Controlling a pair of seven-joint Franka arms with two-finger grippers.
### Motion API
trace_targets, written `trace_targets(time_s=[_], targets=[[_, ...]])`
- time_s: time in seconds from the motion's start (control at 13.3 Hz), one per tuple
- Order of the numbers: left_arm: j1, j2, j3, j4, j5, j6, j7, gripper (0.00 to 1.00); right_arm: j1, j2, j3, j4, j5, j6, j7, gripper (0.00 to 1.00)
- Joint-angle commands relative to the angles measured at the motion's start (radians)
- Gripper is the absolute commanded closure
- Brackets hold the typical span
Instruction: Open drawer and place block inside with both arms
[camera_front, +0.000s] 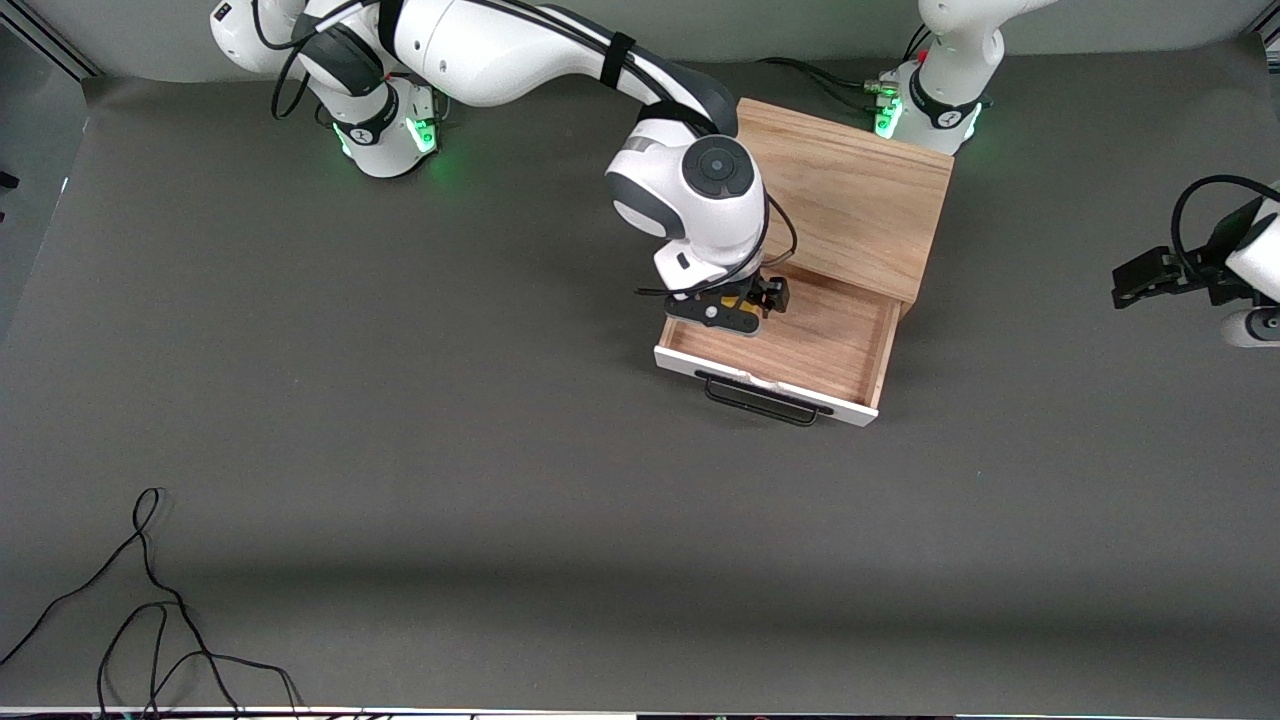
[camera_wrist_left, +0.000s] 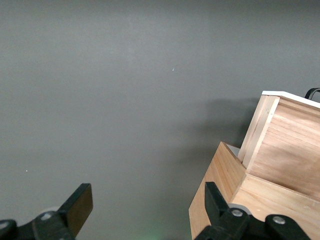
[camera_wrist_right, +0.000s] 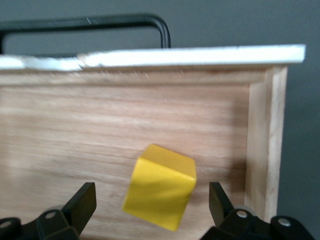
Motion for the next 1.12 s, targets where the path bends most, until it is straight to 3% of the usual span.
trace_targets(time_s=[0.0,0.07,0.22,0.38,0.6,1.05], targets=[[-0.234,-0.028,0.230,-0.012,-0.032,0.016,0.020,0.00,-0.047,-0.102,-0.032,-0.002,-0.024,-0.112,0.021,0.00],[-0.277,-0.028,0.270,-0.012,-0.035,0.015,0.020,0.00,-0.081,-0.145,-0.035,-0.013,-0.027,-0.129,0.023,0.00],[-0.296,-0.029,0.280,-0.011,-0.035,0.014,0.020,0.00,-0.173,-0.235,-0.034,-0.057,-0.037,-0.167,-0.032,0.00],[-0.294,-0.032,0.279,-0.011,-0.041,0.010,0.022,0.00,-0.279,-0.300,-0.028,-0.083,-0.016,-0.175,-0.231,0.00],[-0.293,-0.034,0.279,-0.011,-0.044,0.007,0.025,0.00,-0.432,-0.361,-0.029,-0.095,0.053,-0.226,-0.405,0.00],[-0.293,-0.035,0.274,-0.012,-0.046,-0.010,0.028,0.00,-0.695,-0.469,-0.038,-0.230,0.074,-0.235,-0.796,0.00]])
